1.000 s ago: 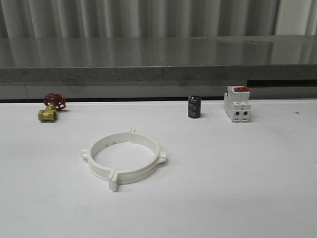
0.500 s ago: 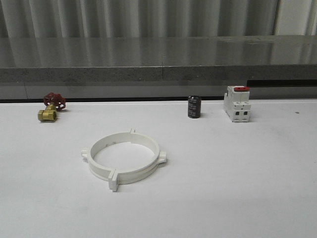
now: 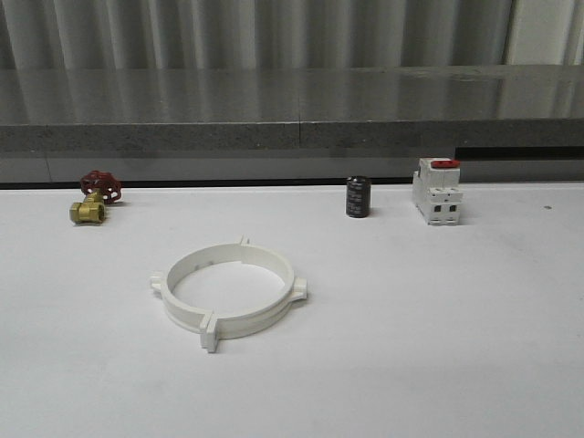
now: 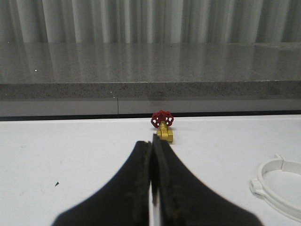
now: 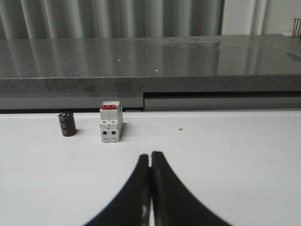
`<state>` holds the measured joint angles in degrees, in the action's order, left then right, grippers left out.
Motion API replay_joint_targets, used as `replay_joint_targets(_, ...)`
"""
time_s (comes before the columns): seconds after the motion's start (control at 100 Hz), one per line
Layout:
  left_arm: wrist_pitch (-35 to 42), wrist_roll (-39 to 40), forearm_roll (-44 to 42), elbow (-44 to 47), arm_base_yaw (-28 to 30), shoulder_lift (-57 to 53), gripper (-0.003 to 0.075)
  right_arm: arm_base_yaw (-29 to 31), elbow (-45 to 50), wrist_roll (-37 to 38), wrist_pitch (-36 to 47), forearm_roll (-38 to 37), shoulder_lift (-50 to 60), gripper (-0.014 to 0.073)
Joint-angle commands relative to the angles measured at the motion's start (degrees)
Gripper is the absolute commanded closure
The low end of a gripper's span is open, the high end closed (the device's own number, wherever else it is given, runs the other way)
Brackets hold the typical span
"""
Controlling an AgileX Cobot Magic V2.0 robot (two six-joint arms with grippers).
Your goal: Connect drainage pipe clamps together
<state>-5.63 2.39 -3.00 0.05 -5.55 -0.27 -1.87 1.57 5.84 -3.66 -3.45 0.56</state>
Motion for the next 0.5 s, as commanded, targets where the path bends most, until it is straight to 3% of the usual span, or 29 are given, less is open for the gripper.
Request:
replay_joint_targets(0.0,5.6,0.6,-0.1,2.6,0.1,-1.6,0.0741,0.3,-0.9,-0.6,4.5,0.3,1.1,0.0661)
replay_joint_targets(0.49,5.3,0.6,-0.1,2.6,0.1,-1.6,0.0741,0.3,-0.9,-0.6,4.5,0.3,1.1,0.0661)
